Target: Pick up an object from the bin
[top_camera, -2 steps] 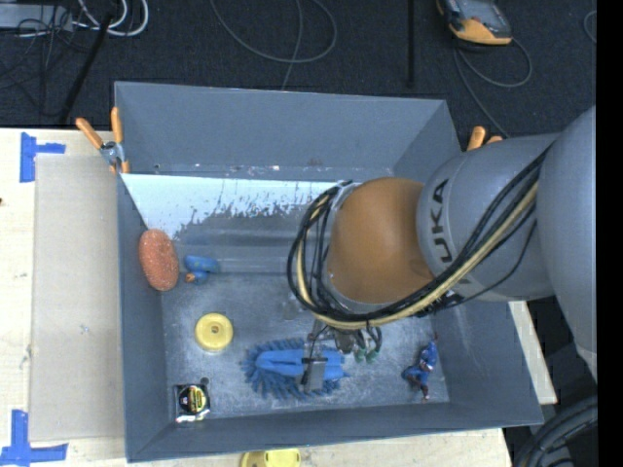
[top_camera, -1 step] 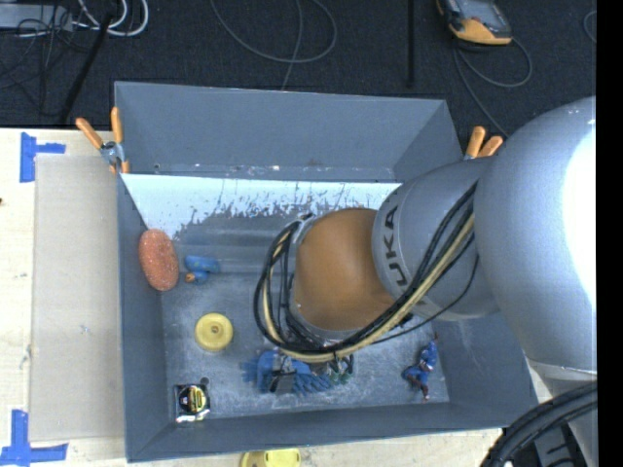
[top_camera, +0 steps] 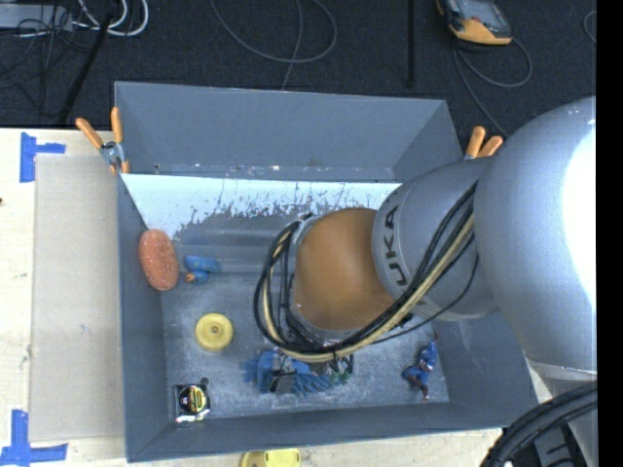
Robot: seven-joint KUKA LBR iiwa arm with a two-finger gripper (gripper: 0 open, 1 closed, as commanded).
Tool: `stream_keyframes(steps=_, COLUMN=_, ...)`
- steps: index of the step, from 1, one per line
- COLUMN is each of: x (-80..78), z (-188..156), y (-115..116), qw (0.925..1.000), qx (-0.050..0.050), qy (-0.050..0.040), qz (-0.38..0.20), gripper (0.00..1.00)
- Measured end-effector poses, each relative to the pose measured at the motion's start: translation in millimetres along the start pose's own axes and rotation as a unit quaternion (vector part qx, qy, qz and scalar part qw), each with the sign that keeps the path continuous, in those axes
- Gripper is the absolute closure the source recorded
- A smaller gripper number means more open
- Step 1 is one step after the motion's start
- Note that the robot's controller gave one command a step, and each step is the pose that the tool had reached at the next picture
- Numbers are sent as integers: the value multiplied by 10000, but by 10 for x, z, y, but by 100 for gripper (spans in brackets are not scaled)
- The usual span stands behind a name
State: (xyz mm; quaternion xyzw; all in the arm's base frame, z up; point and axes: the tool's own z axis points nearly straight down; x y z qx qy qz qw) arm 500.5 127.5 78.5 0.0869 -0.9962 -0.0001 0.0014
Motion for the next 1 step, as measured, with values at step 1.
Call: stream_keyframes(steps=1, x=-1, z=-1983, y=138, qw=10000, qx=0, qy=-27, qz=5, gripper=100)
